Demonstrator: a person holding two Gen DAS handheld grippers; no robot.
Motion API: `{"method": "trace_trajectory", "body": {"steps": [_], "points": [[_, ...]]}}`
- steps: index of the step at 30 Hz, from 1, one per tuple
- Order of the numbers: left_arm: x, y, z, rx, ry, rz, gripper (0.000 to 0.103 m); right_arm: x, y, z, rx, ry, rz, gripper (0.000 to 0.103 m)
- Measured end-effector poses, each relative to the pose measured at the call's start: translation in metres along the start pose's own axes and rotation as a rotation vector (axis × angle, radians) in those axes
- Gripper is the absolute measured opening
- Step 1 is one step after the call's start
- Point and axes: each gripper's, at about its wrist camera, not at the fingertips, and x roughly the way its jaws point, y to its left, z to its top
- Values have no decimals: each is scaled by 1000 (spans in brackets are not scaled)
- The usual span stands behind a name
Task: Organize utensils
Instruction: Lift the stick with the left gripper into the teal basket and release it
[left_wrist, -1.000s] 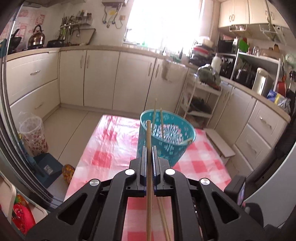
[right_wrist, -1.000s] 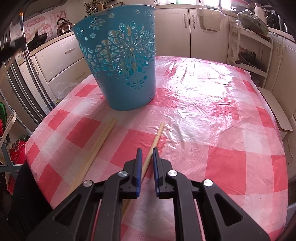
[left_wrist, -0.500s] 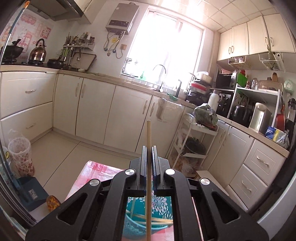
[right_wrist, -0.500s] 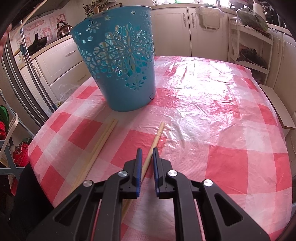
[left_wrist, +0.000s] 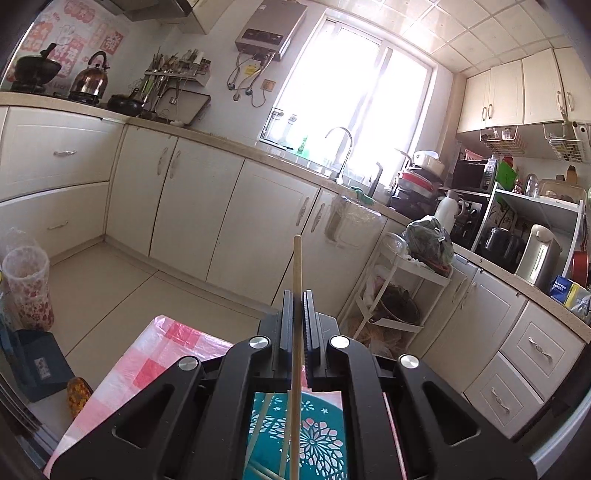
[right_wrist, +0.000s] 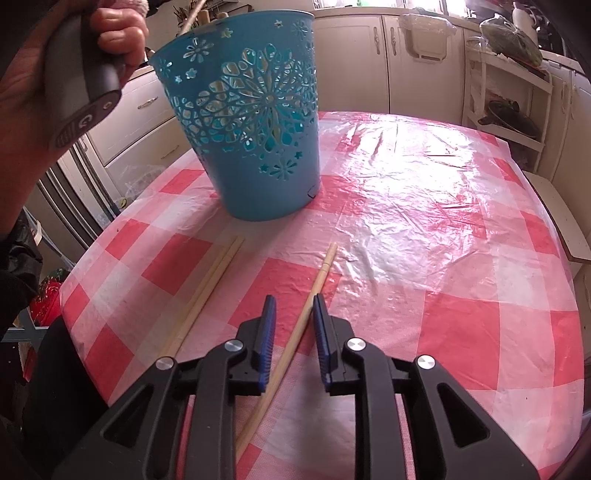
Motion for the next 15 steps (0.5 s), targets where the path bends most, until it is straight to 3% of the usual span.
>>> {"method": "trace_trajectory", "body": {"steps": [7,11,12,15], "points": [[3,1,-22,51,59,26,5,0,0,0,-4,1,0,23],[-14,5,-26,72,83,46,7,0,0,0,-3,1,0,23],[-23,8,-26,72,81,55,11,0,1,0,-3,0,1,23],[-58,20,-23,68,42,101,43,0,-1,0,14,0,15,23]]}}
